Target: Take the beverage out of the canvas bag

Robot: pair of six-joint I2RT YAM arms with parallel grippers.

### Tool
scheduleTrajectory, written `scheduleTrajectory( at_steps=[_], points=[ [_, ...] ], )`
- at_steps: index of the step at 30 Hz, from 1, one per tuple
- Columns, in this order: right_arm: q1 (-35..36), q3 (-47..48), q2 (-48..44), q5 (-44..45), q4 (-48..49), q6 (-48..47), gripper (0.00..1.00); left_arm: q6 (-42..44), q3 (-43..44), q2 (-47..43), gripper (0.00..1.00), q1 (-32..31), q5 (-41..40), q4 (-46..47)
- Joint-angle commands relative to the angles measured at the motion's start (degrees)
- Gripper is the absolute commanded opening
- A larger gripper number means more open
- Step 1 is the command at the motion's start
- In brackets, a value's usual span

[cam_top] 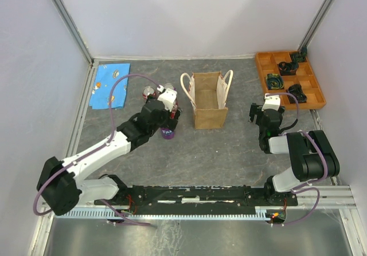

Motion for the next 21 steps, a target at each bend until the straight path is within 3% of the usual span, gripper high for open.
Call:
scheduleTrajectory(
  at_steps=[1,5,8,15,19,21],
  points=[
    [-0.21,0.99,-0.68,0.26,1.83,0.39,0.99,-1.75,7.19,-5.01,0.99,1.1,-3.37,1.83],
    [-0.21,0.99,-0.7,0.26,1.83,0.42,0.99,-2.39,11.36,-6.99,0.99,7.49,-2.01,-0.03],
    [-0.2,0.99,-0.68,0.26,1.82,0.36,0.99,-3.27,11.99,-8.96,0.99,16.66,1.34,0.0],
    [-0.23,0.99,-0.69,0.26,1.83,0.37,0.99,-5.35,10.86,-9.73,0.99,36.35,0.92,-0.26],
    [-0.18,0.99,-0.74,0.26,1.81,0.36,0.99,-9.82,7.3,-7.35,0.99,51.28,10.0,2.6],
    [-0.19,0.99,-0.72,0.26,1.83,0.36,0.99,-10.58,6.06,-5.54,0.99,55.11,12.27,3.61]
  ],
)
